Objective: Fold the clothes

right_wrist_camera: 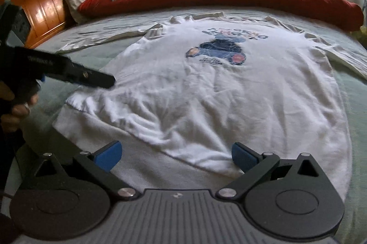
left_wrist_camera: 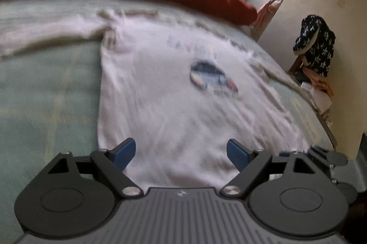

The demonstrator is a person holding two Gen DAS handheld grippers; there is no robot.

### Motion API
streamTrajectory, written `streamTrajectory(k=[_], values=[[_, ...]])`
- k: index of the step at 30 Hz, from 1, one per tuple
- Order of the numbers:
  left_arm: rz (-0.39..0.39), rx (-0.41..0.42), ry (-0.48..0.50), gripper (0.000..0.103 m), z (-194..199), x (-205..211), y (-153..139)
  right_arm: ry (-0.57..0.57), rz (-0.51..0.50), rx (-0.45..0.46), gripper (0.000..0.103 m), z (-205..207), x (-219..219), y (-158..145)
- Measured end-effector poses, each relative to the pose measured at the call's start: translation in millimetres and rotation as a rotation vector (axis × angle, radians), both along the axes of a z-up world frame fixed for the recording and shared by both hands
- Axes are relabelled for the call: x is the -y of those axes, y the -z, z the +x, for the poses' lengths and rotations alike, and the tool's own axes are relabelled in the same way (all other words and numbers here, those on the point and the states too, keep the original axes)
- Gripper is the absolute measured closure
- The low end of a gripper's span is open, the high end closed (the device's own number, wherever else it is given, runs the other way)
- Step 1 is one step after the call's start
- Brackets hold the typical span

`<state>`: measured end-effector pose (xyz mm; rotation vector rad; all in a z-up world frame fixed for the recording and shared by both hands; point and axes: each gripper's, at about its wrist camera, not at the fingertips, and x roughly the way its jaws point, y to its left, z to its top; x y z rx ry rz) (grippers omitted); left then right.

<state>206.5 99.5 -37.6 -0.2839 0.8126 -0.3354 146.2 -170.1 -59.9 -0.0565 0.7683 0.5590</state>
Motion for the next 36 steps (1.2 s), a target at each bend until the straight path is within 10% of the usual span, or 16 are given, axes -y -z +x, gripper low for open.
streamTrajectory(k=[15, 26, 36], values=[[0.1, -0.01, -0.127, 0.018, 74, -18, 6, 0.028, -0.006, -0.005, 0.0, -6, 5, 6], [-0.037, -0.067, 0.087, 0.017, 11, 11, 1, 0.027, -0.013, -0.005, 0.0, -5, 3, 10], [-0.103, -0.07, 0.051, 0.017, -16, -19, 1, 0.027, -0.037, 0.002, 0.0, -6, 1, 11]])
